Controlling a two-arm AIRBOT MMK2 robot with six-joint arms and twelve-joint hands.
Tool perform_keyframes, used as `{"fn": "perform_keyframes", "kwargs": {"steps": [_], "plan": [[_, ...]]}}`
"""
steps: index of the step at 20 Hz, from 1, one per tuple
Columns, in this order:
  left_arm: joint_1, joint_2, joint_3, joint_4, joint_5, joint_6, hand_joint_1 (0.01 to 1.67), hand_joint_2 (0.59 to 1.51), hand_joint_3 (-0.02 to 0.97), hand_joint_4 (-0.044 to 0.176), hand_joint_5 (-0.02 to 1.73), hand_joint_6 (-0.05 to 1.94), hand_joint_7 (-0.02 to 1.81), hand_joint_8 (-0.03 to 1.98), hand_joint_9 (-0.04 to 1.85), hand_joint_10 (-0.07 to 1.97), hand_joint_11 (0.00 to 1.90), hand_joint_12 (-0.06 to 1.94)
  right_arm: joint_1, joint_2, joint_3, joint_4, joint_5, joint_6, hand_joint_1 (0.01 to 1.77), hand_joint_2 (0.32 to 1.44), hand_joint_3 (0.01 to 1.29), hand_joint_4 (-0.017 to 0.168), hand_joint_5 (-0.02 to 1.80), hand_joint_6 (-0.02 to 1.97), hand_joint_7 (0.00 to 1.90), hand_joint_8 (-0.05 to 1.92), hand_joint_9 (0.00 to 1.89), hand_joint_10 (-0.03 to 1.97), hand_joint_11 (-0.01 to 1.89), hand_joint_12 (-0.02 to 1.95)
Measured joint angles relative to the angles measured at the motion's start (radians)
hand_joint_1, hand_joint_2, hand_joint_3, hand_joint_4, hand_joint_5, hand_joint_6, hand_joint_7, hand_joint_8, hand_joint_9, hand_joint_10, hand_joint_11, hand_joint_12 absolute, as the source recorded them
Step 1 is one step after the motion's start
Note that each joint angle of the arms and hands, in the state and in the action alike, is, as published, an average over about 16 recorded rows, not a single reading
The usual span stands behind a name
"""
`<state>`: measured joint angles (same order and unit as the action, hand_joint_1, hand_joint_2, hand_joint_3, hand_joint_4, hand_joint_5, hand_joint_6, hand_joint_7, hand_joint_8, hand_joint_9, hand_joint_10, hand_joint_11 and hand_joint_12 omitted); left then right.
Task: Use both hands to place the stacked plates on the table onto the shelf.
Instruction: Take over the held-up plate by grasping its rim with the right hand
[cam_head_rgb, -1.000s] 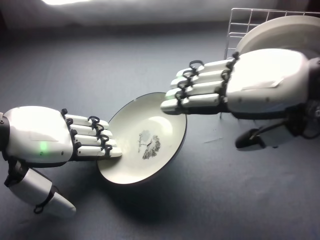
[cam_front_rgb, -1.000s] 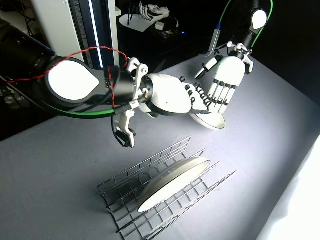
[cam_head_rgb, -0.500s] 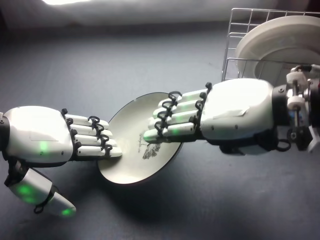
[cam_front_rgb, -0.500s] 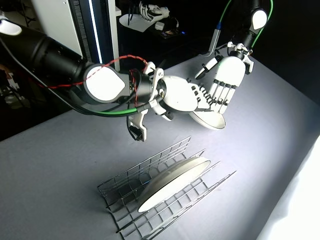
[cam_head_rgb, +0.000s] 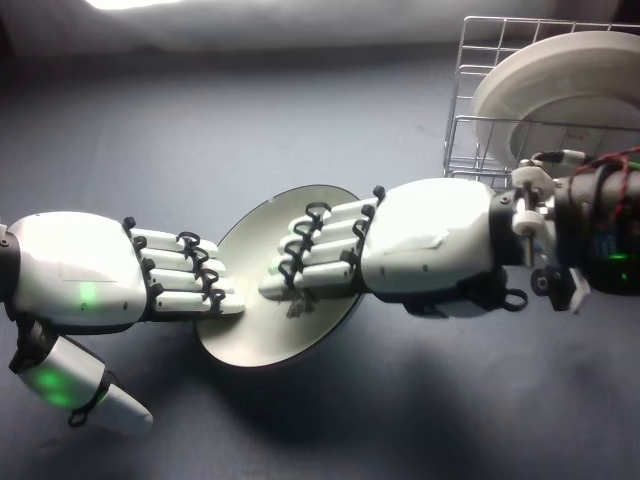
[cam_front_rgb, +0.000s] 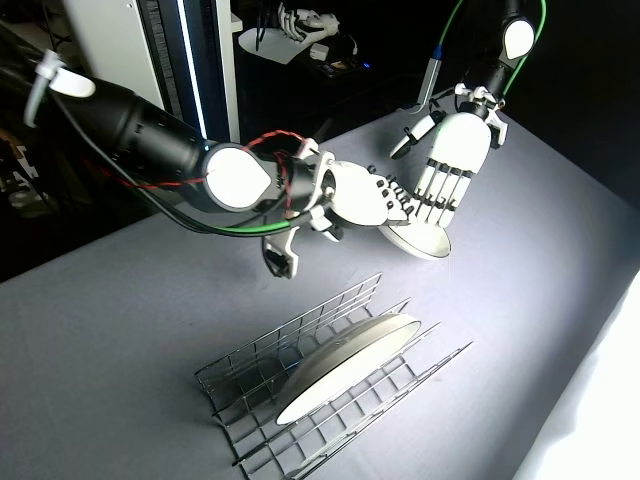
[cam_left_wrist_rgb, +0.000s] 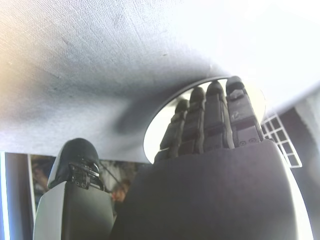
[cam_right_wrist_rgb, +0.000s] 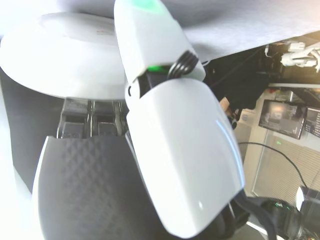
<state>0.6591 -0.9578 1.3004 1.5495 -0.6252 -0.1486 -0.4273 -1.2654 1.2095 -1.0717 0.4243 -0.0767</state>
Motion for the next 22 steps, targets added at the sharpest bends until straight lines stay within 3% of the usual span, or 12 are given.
{"fn": "perform_keyframes", "kwargs": {"steps": [7,13,19,22], "plan": [[-0.002,0.0,-0.001,0.002,0.001,0.0,0.01,1.122,0.02,-0.011,-0.01,-0.03,0.02,0.0,0.01,-0.01,0.01,-0.03,0.011,-0.089,0.089,0.002,-0.008,0.0,1.64,1.09,0.02,-0.003,0.02,0.03,0.02,0.01,0.01,-0.01,0.01,0.0],[-0.004,0.0,-0.002,0.005,0.002,0.0,0.01,1.123,0.019,-0.011,-0.01,-0.03,0.02,0.0,0.01,-0.01,0.01,-0.03,0.019,-0.126,0.121,0.002,-0.012,0.0,1.65,1.1,0.02,-0.003,0.02,0.03,0.02,0.01,0.01,0.0,0.01,0.02],[-0.006,0.0,-0.003,0.006,0.003,-0.001,0.01,1.124,0.02,-0.011,-0.01,-0.03,0.02,0.0,0.01,-0.01,0.01,-0.03,0.021,-0.13,0.122,0.003,-0.008,-0.002,1.68,1.09,0.02,-0.003,0.16,0.04,0.16,0.02,0.15,0.04,0.05,0.5],[-0.006,0.0,-0.003,0.006,0.004,-0.002,0.01,1.124,0.02,-0.011,-0.01,-0.03,0.02,0.0,0.01,-0.01,0.01,-0.03,0.022,-0.129,0.121,0.006,0.0,-0.004,1.66,1.07,0.02,-0.002,0.29,0.18,0.29,0.11,0.28,0.12,0.16,0.81]]}}
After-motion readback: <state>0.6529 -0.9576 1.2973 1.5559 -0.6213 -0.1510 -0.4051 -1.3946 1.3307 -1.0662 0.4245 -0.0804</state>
